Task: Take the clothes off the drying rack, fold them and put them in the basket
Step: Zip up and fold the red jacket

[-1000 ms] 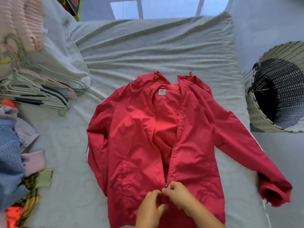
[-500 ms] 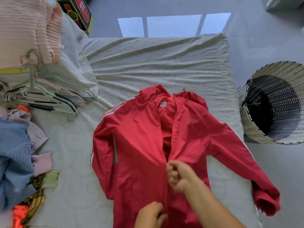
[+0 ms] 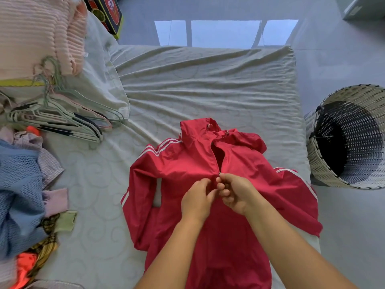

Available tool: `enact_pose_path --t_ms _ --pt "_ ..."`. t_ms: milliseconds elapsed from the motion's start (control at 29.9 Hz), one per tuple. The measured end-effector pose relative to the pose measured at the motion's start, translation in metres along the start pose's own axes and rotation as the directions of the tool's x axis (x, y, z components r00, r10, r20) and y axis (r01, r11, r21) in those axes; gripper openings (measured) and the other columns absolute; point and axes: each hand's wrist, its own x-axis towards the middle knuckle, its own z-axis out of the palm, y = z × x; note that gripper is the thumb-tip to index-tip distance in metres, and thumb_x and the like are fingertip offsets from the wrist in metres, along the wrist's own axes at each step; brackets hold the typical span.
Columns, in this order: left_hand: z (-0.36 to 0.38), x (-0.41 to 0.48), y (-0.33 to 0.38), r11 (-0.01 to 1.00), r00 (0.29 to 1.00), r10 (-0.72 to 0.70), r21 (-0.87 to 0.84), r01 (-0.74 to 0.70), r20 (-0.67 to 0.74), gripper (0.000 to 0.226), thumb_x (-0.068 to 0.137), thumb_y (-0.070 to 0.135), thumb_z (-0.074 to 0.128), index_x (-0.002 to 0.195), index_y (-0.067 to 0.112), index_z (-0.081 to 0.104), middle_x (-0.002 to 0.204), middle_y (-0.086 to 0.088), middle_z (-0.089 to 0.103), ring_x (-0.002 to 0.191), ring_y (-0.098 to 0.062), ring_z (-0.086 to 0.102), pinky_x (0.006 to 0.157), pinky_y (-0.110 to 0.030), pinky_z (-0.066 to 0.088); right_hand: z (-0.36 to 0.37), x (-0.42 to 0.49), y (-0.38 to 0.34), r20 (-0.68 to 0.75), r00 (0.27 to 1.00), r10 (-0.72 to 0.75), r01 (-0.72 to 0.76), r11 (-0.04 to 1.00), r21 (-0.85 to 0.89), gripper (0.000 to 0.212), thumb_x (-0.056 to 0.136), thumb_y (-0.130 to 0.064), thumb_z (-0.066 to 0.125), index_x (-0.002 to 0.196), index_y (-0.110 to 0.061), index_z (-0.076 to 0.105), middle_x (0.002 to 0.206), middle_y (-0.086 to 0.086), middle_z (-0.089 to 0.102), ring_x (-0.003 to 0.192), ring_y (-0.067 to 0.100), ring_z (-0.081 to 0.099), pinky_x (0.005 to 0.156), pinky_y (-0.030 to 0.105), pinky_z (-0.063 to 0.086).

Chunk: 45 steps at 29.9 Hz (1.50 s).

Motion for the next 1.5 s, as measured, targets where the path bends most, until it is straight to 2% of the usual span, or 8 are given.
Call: enact_pose_path --t_ms 201,568,769,902,1136,1270,1404,1504 --pt "0.010 0.011 -0.007 0.967 1.000 0.008 -0.254 -0.011 -0.010 0.008 0.081 0.017 0.068 0.083 0.010 0.066 0.073 0.007 0.058 0.074 -0.013 0.052 0.070 -0.026 0.038 -0.008 -0.003 -0.009 0.074 0.997 0.038 -0.036 0.999 -0.030 0.030 0.098 -0.017 0.038 0.072 -0.008 0.049 0.036 -0.006 0.038 0.024 0.000 0.026 0.025 0.011 0.015" --pt "0.027 -0.032 -0.062 0.994 0.988 0.097 -0.070 -0.089 0.117 0.024 0.081 0.022 0.065 0.087 0.028 0.043 0.061 0.017 0.039 0.065 0.000 0.043 0.062 -0.013 0.028 0.018 0.019 -0.105 0.122 0.981 -0.150 0.122 0.970 0.212 0.034 0.100 -0.015 0.028 0.072 -0.008 0.044 0.032 -0.006 0.035 0.021 0.002 0.027 0.024 0.012 0.014" --pt "0.008 0.011 -0.060 0.986 0.978 -0.057 -0.139 0.087 0.203 0.014 0.082 0.022 0.067 0.093 0.015 0.062 0.070 0.012 0.055 0.075 -0.018 0.057 0.077 -0.030 0.044 -0.019 0.052 -0.099 -0.091 0.926 -0.365 0.318 0.890 -0.327 0.036 0.098 -0.034 0.038 0.071 -0.015 0.053 0.049 -0.004 0.045 0.033 0.003 0.039 0.032 0.011 0.026" --pt "-0.039 0.082 -0.061 0.999 0.991 -0.013 -0.047 0.007 -0.132 0.014 0.084 0.016 0.065 0.093 0.005 0.062 0.093 -0.010 0.065 0.090 -0.025 0.059 0.081 -0.033 0.041 -0.099 0.078 -0.082 -0.266 0.654 -0.708 0.124 0.447 -0.886 0.021 0.087 -0.013 0.055 0.091 0.005 0.067 0.089 0.023 0.066 0.089 0.033 0.059 0.080 0.038 0.046" --pt "-0.049 0.179 -0.076 0.962 0.994 0.042 0.274 -0.012 -0.104 0.039 0.089 0.020 0.059 0.120 -0.002 0.052 0.122 -0.022 0.055 0.116 -0.035 0.049 0.096 -0.040 0.037 -0.147 0.102 -0.061 -0.227 0.862 -0.453 0.025 0.485 -0.874 0.025 0.088 -0.030 0.061 0.081 -0.006 0.060 0.076 0.007 0.058 0.075 0.022 0.054 0.064 0.031 0.039" --pt "-0.044 0.183 -0.090 0.930 0.974 -0.220 0.314 0.191 0.059 0.040 0.087 0.035 0.061 0.110 0.004 0.051 0.117 -0.020 0.058 0.111 -0.033 0.054 0.087 -0.037 0.040 -0.151 0.094 -0.069 -0.313 0.928 -0.200 -0.017 0.819 -0.574 0.040 0.082 -0.052 0.061 0.090 -0.013 0.065 0.078 0.004 0.068 0.075 0.022 0.063 0.073 0.029 0.051" --pt "-0.074 0.164 -0.080 0.971 0.960 -0.231 -0.017 0.236 0.159 0.021 0.082 0.012 0.069 0.066 0.013 0.055 0.061 0.000 0.057 0.060 -0.013 0.054 0.058 -0.025 0.036 -0.152 0.048 -0.083 -0.178 0.964 -0.196 0.072 0.842 -0.535 0.035 0.081 -0.026 0.067 0.104 0.000 0.065 0.074 0.012 0.071 0.058 0.018 0.065 0.053 0.023 0.054" --pt "-0.133 0.138 -0.047 0.941 0.975 -0.104 -0.298 0.160 0.197 0.023 0.082 -0.004 0.062 0.068 0.014 0.060 0.045 0.014 0.056 0.047 0.004 0.049 0.048 -0.009 0.036 -0.148 -0.004 -0.102 -0.105 0.952 -0.286 0.159 0.759 -0.631 0.079 0.034 -0.048 0.090 0.095 -0.003 0.067 0.084 0.017 0.071 0.071 0.026 0.066 0.067 0.035 0.055"
